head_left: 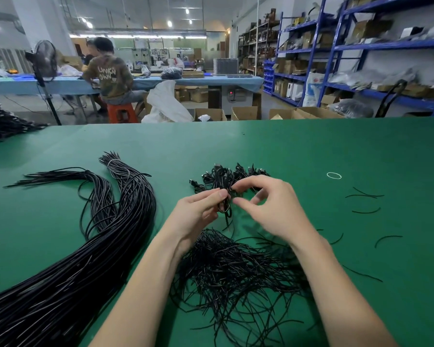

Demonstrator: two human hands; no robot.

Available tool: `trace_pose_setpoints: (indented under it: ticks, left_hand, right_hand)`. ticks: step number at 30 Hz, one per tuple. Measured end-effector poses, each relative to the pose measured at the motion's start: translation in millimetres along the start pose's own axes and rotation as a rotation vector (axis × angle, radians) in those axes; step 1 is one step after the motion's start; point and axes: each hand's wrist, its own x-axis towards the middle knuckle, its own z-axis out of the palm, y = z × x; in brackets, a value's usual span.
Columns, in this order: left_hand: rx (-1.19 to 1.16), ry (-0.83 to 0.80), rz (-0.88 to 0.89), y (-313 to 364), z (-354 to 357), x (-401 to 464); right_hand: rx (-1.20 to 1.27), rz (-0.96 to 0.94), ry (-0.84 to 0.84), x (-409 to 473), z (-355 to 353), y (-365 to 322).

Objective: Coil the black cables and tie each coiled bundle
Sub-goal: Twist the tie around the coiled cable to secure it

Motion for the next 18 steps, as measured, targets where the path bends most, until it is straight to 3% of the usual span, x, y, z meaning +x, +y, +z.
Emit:
trace_pose_setpoints:
  ticks: [5,8,10,12,15,16,18]
  left_hand:
    - [-0.055,-0.053,-0.053,1,0,0]
    - [-0.071,-0.083,-0.039,2,-1,0]
    - [-0.078,-0.086,-0.004,0,-1,0]
    - [-0.032,-0.030,0.087,-2,-1,1]
    - [0.182,0.060,0.294,-4,1,-1]
    - [0.233,0.070,0.332,-3,2,-1]
    - [0.232,0.099,0.311,-3,3,1]
  right_hand:
    - [-0.189,-0.215,0.081,-2,-2,-1]
    - [-0.137,-0.257,0.144,-4,1,-1]
    - [-0.008,-0.151,0.158,-2,7,-1]
    - [0.210,0.082,0.128,2,12,-2]
    - [0.899,0.627,-0.067,4,16,-5]
    - [1.014,0.726,-0.113,3,16,-4]
    - [0.892,0.680,-0.159,5,14,-1]
